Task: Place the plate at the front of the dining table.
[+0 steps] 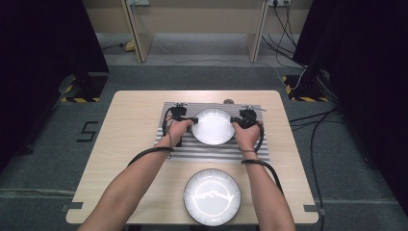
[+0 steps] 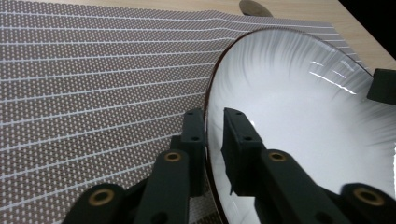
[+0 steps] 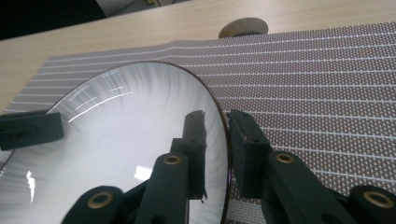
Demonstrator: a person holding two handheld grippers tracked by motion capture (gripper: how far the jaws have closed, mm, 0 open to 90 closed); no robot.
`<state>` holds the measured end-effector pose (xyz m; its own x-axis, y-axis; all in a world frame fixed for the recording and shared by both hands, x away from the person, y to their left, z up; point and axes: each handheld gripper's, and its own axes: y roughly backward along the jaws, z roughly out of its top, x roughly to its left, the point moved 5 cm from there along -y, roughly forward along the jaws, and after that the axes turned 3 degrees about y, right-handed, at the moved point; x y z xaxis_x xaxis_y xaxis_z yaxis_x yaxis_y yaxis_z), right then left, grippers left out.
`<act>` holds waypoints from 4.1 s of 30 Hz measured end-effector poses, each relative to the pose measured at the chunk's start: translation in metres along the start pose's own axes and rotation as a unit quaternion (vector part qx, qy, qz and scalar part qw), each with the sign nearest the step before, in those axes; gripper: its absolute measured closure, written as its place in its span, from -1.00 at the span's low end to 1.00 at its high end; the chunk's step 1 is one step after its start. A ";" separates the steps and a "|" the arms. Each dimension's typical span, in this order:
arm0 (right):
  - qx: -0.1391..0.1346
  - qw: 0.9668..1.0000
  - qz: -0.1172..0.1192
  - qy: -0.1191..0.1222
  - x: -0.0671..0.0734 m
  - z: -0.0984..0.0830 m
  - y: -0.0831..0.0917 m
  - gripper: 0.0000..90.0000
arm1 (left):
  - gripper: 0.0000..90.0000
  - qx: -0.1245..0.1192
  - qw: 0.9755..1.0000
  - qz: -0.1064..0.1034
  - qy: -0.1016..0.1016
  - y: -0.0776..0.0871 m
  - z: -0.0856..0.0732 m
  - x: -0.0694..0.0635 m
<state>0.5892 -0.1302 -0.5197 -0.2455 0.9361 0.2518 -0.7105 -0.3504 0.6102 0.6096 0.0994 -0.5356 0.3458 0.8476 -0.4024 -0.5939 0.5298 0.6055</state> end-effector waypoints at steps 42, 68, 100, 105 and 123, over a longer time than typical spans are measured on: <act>-0.015 1.000 -0.005 0.001 -0.006 -0.004 0.061 0.07 | -0.22 -0.019 0.998 -0.017 -0.064 0.079 -0.006 -0.002; -0.016 1.000 0.015 0.000 -0.002 -0.016 0.084 0.02 | -0.24 -0.032 0.994 -0.040 -0.092 0.118 -0.019 -0.020; -0.008 1.000 0.011 0.011 -0.009 -0.043 0.111 0.00 | -0.24 -0.033 0.993 -0.042 -0.104 0.158 -0.057 -0.013; -0.007 1.000 0.012 0.007 -0.010 -0.048 0.113 0.00 | -0.24 -0.036 0.993 -0.042 -0.101 0.163 -0.060 -0.010; -0.004 1.000 0.009 0.011 -0.012 -0.065 0.125 -0.01 | -0.24 -0.034 0.994 -0.038 -0.095 0.175 -0.084 0.004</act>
<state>0.4606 -0.1840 -0.4949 -0.2732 0.9299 0.2461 -0.7109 -0.3675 0.5996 0.4459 0.1933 -0.4894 0.5193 0.7986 -0.3043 -0.6065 0.5952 0.5272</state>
